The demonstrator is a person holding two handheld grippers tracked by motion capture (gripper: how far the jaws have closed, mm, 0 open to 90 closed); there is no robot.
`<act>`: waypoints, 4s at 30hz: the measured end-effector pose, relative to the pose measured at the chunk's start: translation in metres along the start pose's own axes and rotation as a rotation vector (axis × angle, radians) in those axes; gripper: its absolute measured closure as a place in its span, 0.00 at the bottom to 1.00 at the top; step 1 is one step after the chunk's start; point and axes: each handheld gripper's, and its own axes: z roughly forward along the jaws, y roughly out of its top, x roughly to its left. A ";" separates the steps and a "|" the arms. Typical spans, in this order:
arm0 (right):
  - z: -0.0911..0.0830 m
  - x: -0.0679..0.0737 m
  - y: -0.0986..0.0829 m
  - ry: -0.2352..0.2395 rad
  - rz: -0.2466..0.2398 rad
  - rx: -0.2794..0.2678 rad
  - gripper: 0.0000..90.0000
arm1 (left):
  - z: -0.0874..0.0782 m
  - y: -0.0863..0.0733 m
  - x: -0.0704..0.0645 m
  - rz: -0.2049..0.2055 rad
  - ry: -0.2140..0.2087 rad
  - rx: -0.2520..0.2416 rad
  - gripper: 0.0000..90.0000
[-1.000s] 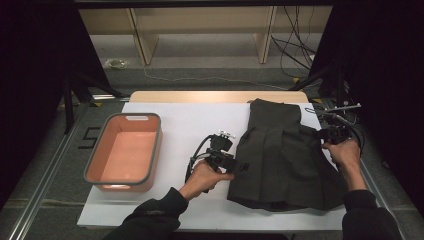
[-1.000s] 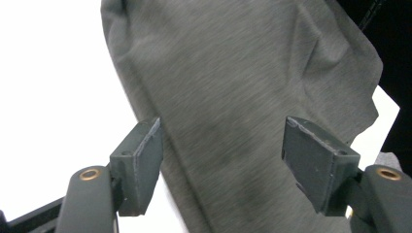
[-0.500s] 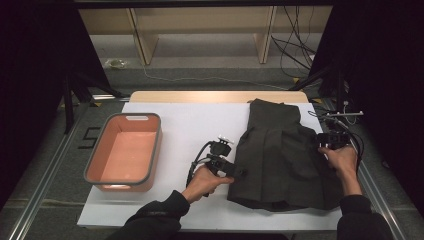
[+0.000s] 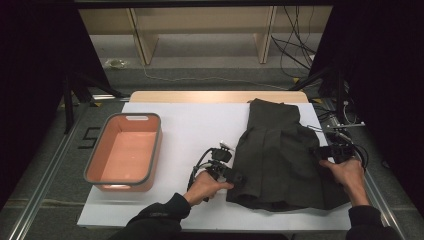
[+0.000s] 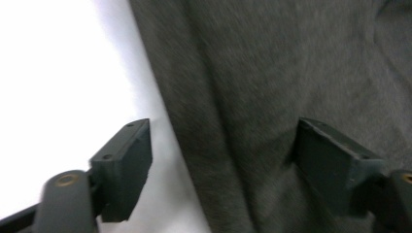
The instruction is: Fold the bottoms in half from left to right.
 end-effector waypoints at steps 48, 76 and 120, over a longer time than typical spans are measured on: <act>0.013 0.002 -0.044 0.144 0.034 0.193 0.92 | -0.018 -0.014 0.006 0.094 -0.097 0.022 0.96; -0.003 0.052 -0.072 0.230 -0.027 0.193 0.92 | -0.070 -0.060 0.027 0.117 -0.111 0.051 0.96; 0.058 0.073 0.045 0.055 -0.092 0.057 0.97 | -0.054 -0.070 0.006 0.179 -0.114 0.095 0.94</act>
